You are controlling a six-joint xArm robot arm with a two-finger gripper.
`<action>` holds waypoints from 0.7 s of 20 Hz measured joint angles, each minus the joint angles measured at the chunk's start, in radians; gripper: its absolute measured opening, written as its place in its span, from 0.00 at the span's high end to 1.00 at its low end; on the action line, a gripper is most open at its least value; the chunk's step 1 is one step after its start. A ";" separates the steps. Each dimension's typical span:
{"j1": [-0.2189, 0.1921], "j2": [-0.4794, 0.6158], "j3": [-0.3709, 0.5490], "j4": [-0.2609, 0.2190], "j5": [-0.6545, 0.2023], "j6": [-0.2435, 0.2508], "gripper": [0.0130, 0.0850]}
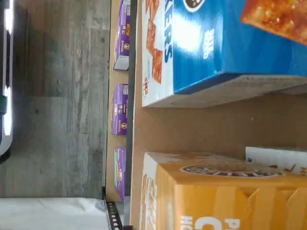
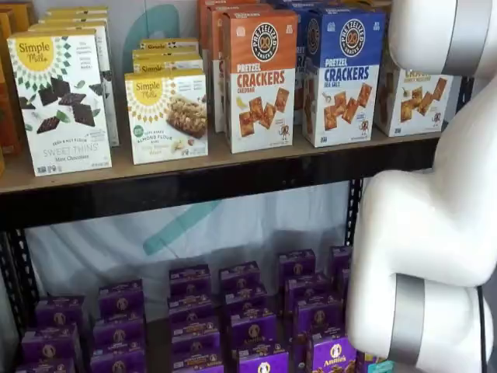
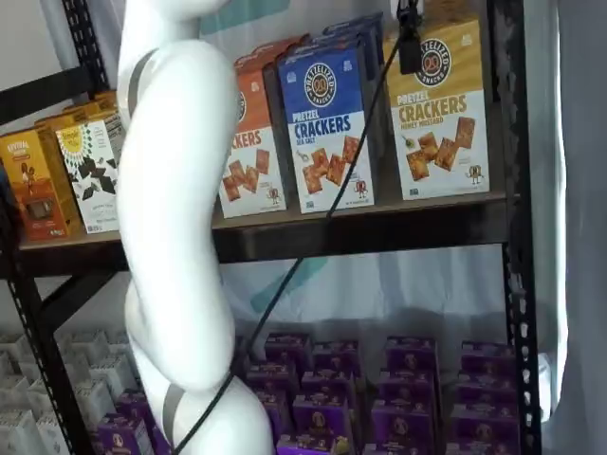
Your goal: Retrieve the yellow and white box located on the top shelf, the sixth one from the left
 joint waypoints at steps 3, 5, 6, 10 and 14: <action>-0.004 -0.002 0.002 0.002 -0.001 -0.003 0.06; -0.007 -0.004 0.004 0.005 -0.001 -0.005 0.17; -0.008 -0.005 0.005 0.004 0.000 -0.007 0.17; -0.013 -0.011 0.012 0.004 -0.004 -0.012 0.17; -0.016 -0.014 0.016 0.006 -0.006 -0.015 0.17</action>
